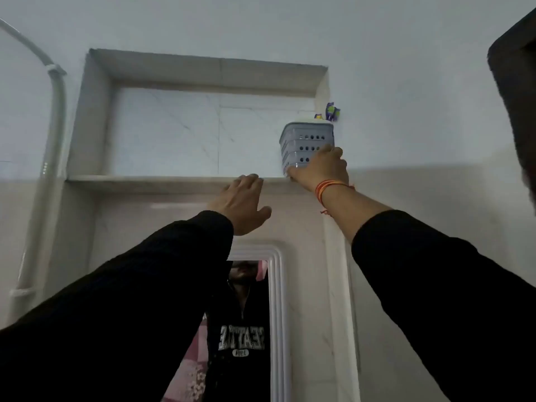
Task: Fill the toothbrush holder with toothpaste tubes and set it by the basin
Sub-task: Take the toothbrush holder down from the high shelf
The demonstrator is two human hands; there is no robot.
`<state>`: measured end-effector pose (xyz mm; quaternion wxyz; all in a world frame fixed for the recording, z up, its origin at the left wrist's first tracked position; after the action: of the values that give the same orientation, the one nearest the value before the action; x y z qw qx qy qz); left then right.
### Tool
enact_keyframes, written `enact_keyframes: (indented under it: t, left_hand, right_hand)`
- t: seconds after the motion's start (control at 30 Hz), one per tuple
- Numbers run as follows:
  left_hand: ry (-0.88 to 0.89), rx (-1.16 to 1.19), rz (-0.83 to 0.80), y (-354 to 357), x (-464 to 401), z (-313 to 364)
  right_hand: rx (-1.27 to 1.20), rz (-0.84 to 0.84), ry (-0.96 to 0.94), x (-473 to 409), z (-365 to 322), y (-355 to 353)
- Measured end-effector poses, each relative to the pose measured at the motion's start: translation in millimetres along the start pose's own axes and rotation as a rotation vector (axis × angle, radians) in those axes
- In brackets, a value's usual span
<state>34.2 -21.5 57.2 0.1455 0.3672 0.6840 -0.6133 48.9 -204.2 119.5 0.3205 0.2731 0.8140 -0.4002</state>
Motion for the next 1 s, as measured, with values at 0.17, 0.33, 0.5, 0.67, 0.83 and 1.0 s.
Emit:
enact_keyframes:
  t: [0.17, 0.33, 0.5, 0.67, 0.83, 1.0]
  left_hand:
    - [0.033, -0.082, 0.052, 15, -4, -12]
    - [0.076, -0.130, 0.035, 13, -3, -21]
    - [0.091, -0.116, 0.017, 13, -5, -29]
    - [0.123, -0.064, -0.038, 18, -7, -36]
    - [0.131, -0.007, -0.044, 18, -10, -37]
    - [0.129, 0.080, -0.062, 18, -6, -35]
  right_hand:
    - [0.025, 0.138, 0.084, -16, -5, 4]
    - [-0.054, 0.129, 0.186, -25, -7, 4]
    - [-0.131, 0.055, 0.223, -27, -5, 9]
    - [-0.127, 0.055, 0.227, -29, -10, 14]
    - [-0.223, 0.035, 0.212, -25, -15, 12]
    - [-0.345, 0.031, 0.131, -7, -20, -4]
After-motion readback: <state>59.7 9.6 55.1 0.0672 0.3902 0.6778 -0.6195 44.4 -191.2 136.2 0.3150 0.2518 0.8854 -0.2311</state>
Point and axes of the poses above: each hand's wrist, its own x-axis away from the middle knuckle, its own y-axis out of the palm, z = x × y, the point moved 7 cm from there along -x, towards the middle knuckle, and after that the axes turned 15 degrees about -z, right-handed, at the moved point
